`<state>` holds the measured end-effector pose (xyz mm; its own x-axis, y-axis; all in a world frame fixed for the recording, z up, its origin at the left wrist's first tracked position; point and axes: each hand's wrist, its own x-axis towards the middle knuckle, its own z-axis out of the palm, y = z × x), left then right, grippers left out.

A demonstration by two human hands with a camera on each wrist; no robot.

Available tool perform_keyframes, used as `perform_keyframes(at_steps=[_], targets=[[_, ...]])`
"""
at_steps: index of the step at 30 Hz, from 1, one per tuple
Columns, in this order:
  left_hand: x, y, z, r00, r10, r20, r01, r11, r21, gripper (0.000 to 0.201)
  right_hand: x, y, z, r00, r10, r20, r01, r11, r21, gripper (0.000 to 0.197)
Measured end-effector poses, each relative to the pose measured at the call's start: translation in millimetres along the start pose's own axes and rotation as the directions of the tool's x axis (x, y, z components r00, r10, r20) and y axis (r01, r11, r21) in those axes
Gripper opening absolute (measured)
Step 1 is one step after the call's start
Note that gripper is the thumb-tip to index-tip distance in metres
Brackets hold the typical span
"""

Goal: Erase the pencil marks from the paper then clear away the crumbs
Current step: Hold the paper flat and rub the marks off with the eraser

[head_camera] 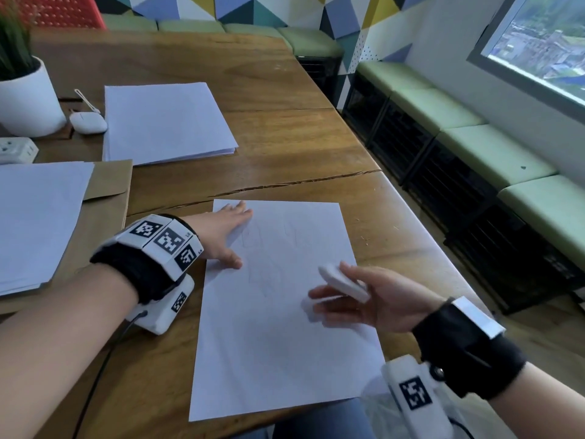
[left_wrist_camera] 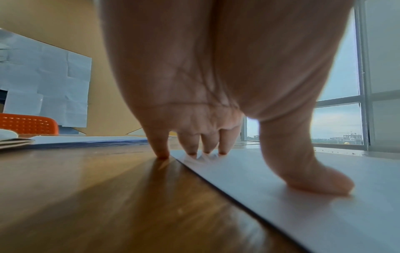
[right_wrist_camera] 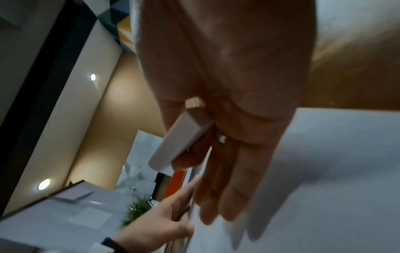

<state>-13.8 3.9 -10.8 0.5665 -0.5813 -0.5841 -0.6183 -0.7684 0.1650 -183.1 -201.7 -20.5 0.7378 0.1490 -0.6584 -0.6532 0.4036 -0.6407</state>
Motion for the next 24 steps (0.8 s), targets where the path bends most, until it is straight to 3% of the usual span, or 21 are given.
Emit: perform_keyframes(at_steps=[1, 3, 4, 6, 7, 8, 10, 12, 14, 16, 18, 19, 20, 23, 24], targets=[[0, 0, 0, 1.0, -0.001, -0.001, 0.001, 1.0, 0.0, 0.098, 1, -1, -2, 1.0, 0.017, -0.001, -0.017, 1.0, -0.022, 0.042], [0, 0, 1, 1.0, 0.0, 0.0, 0.0, 1.0, 0.0, 0.098, 12, -13, -14, 0.981, -0.094, -0.17, 0.105, 0.993, 0.059, 0.037], [0, 0, 0, 1.0, -0.001, -0.001, 0.001, 1.0, 0.0, 0.098, 19, -21, -23, 0.932, -0.197, -0.304, 0.238, 0.965, 0.106, 0.034], [-1, 0, 1, 1.0, -0.004, 0.0, 0.004, 1.0, 0.0, 0.098, 26, -38, -36, 0.777, -0.369, -0.509, 0.494, 0.86, 0.13, 0.034], [-1, 0, 1, 1.0, -0.005, 0.0, 0.005, 1.0, 0.0, 0.097, 26, -44, -40, 0.721, -0.416, -0.554, 0.575, 0.805, 0.144, 0.036], [-1, 0, 1, 1.0, -0.005, -0.002, 0.005, 1.0, -0.001, 0.097, 26, -48, -42, 0.706, -0.434, -0.56, 0.614, 0.769, 0.177, 0.037], [-1, 1, 1, 1.0, -0.002, -0.004, 0.002, 1.0, -0.003, 0.096, 22, -48, -34, 0.781, -0.393, -0.485, 0.556, 0.791, 0.255, 0.035], [-2, 1, 1, 1.0, -0.004, -0.002, 0.004, 1.0, -0.002, 0.096, 20, -35, -19, 0.894, -0.283, -0.347, 0.375, 0.896, 0.237, 0.038], [-1, 0, 1, 1.0, -0.001, 0.002, 0.001, 1.0, -0.004, 0.095, 24, -24, -8, 0.94, -0.205, -0.274, 0.253, 0.956, 0.151, 0.04], [-2, -1, 1, 1.0, 0.003, 0.005, -0.003, 1.0, -0.01, 0.095, 34, -23, -5, 0.887, -0.273, -0.373, 0.339, 0.932, 0.126, 0.037], [-2, -1, 2, 1.0, 0.003, 0.005, -0.003, 1.0, -0.018, 0.094, 40, -31, -6, 0.749, -0.377, -0.545, 0.505, 0.857, 0.103, 0.037], [-3, -1, 3, 1.0, 0.004, 0.003, -0.004, 1.0, -0.021, 0.094, 40, -35, -6, 0.705, -0.406, -0.581, 0.552, 0.829, 0.09, 0.039], [-2, 0, 3, 1.0, 0.005, 0.0, -0.005, 1.0, -0.023, 0.094, 39, -37, -6, 0.706, -0.422, -0.568, 0.564, 0.821, 0.091, 0.04], [-3, 0, 3, 1.0, 0.007, 0.001, -0.007, 1.0, -0.02, 0.093, 33, -29, 6, 0.843, -0.38, -0.379, 0.441, 0.894, 0.085, 0.034], [-3, 0, 3, 1.0, 0.009, 0.001, -0.009, 1.0, -0.016, 0.092, 30, -23, 11, 0.866, -0.372, -0.334, 0.399, 0.917, 0.013, 0.032]])
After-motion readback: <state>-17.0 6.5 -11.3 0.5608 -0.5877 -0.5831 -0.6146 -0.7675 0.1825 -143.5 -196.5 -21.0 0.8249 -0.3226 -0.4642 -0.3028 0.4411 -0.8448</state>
